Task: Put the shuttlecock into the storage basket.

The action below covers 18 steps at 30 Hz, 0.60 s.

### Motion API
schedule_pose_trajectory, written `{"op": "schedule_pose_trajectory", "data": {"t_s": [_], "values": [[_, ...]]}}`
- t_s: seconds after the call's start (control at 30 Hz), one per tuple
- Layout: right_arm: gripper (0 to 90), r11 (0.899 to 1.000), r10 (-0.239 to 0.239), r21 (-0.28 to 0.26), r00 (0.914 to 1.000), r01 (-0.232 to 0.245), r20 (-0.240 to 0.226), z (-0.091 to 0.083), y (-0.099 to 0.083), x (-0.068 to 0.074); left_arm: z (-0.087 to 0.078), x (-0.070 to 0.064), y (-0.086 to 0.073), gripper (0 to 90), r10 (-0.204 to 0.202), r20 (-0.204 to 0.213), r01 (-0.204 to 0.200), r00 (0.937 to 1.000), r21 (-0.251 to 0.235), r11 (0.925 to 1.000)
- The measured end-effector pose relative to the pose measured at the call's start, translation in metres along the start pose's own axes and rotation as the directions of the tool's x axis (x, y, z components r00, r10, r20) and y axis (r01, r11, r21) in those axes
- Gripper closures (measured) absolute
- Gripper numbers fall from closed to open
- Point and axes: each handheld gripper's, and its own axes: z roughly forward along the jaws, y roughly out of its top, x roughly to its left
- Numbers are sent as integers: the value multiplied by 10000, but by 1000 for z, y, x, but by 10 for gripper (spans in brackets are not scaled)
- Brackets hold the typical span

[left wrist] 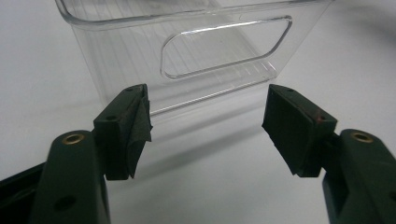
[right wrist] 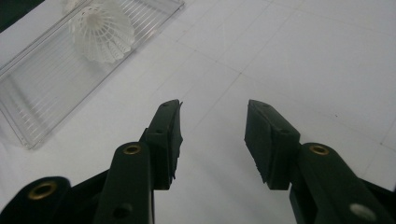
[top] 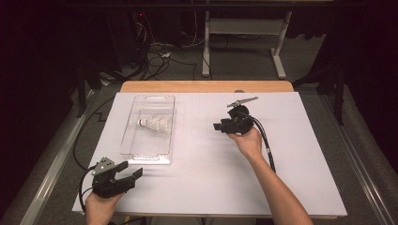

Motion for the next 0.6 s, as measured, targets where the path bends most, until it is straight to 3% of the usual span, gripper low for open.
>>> {"op": "schedule_pose_trajectory", "data": {"t_s": [0.6], "values": [[548,9998,167,-80,9998,-166,96,-8,-14,-8,0,-1,0,330,7,-5,-7,10000,10,10000]]}}
